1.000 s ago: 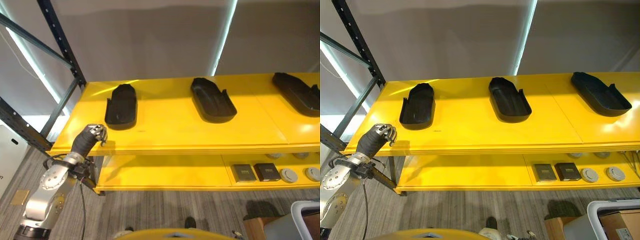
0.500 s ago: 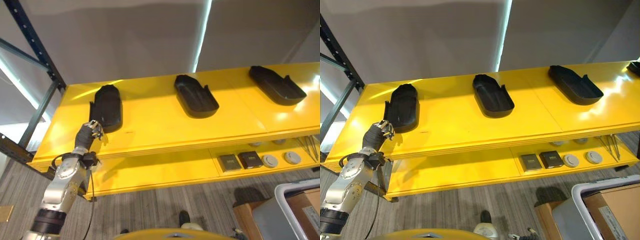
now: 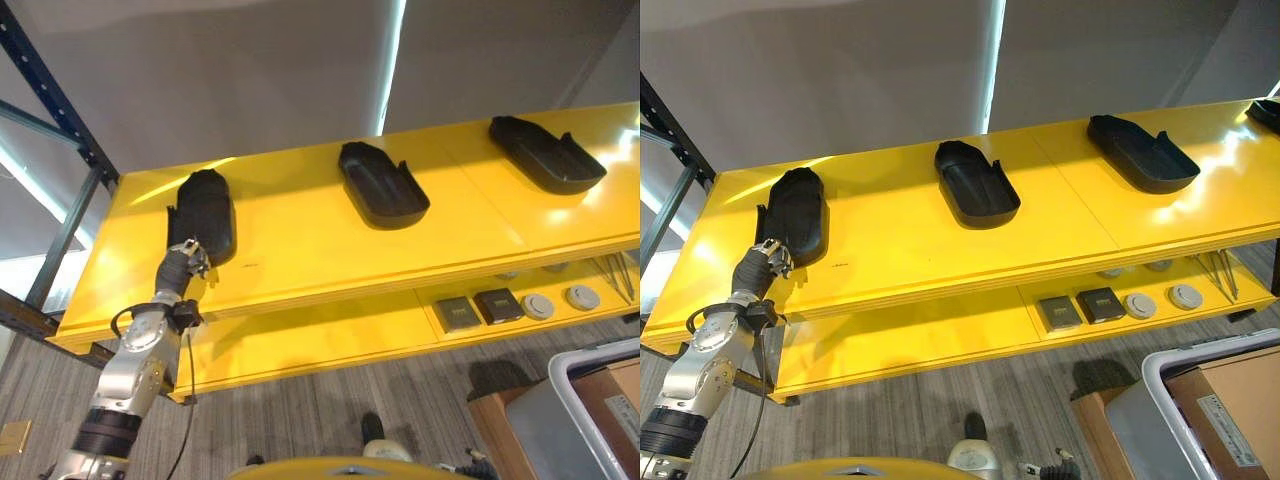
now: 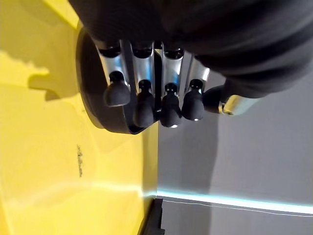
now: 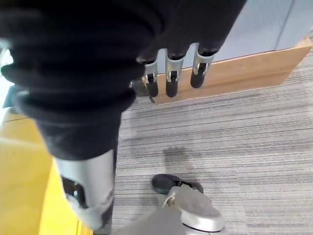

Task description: Move parts from the plastic box to the shelf.

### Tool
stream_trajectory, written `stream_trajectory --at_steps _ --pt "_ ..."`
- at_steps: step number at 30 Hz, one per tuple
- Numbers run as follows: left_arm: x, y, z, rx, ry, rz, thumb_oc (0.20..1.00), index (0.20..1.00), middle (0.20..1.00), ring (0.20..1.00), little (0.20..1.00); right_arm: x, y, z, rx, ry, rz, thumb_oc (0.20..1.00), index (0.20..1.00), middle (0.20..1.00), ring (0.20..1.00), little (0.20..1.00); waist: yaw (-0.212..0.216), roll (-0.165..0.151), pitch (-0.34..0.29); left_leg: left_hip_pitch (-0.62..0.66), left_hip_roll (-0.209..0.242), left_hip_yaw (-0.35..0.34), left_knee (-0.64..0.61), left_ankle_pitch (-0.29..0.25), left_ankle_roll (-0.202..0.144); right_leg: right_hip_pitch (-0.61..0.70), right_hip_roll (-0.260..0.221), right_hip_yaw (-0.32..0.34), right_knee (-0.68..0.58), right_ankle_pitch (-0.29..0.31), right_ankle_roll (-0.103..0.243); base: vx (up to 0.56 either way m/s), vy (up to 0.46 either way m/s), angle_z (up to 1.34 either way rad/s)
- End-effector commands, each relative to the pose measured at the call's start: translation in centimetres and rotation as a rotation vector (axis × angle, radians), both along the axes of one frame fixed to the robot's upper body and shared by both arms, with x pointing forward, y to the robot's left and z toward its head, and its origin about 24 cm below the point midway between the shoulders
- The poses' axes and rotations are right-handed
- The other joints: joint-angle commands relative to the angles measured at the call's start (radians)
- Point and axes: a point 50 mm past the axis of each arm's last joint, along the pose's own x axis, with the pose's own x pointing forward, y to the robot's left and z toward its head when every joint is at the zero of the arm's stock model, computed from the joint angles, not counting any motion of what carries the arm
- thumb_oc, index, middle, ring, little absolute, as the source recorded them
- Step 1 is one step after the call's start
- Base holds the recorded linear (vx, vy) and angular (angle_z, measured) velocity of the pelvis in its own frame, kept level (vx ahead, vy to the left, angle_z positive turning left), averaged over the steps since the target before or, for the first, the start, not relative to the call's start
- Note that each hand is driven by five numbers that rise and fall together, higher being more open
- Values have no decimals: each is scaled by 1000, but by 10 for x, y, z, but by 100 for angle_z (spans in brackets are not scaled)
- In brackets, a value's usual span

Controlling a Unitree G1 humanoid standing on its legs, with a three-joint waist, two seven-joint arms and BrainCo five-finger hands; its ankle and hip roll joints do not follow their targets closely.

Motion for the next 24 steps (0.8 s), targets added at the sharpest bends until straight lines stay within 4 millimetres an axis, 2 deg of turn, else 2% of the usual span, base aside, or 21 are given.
stream_trajectory --at_steps 1,6,14,20,24 --pt "10 8 15 43 -74 27 200 200 200 200 200 17 -1 5 -7 -31 68 1000 1000 1000 1000 1000 -4 -21 29 -50 3 8 21 47 34 71 -36 -21 31 -63 40 0 0 0" --pt "2 9 0 42 -19 51 200 200 200 200 200 17 0 6 -5 -32 66 1000 1000 1000 1000 1000 1 -21 35 -51 2 5 23 47 34 75 -37 -24 29 -64 39 0 0 0" --pt "4 13 -12 64 24 97 200 200 200 200 200 21 0 6 -4 -37 74 1000 1000 1000 1000 1000 -2 -20 40 -52 4 8 26 48 34 75 -38 -25 31 -65 38 0 0 0" --pt "12 18 -11 96 20 134 200 200 200 200 200 23 1 6 -4 -30 91 1000 1000 1000 1000 1000 -13 -21 38 -47 6 15 25 48 33 75 -38 -19 32 -67 38 0 0 0" --pt "20 22 -4 114 -4 155 200 200 200 200 200 25 0 6 -8 -24 104 1000 1000 1000 1000 1000 -25 -21 40 -44 7 24 25 48 32 73 -38 -13 34 -67 39 3 2 -1"
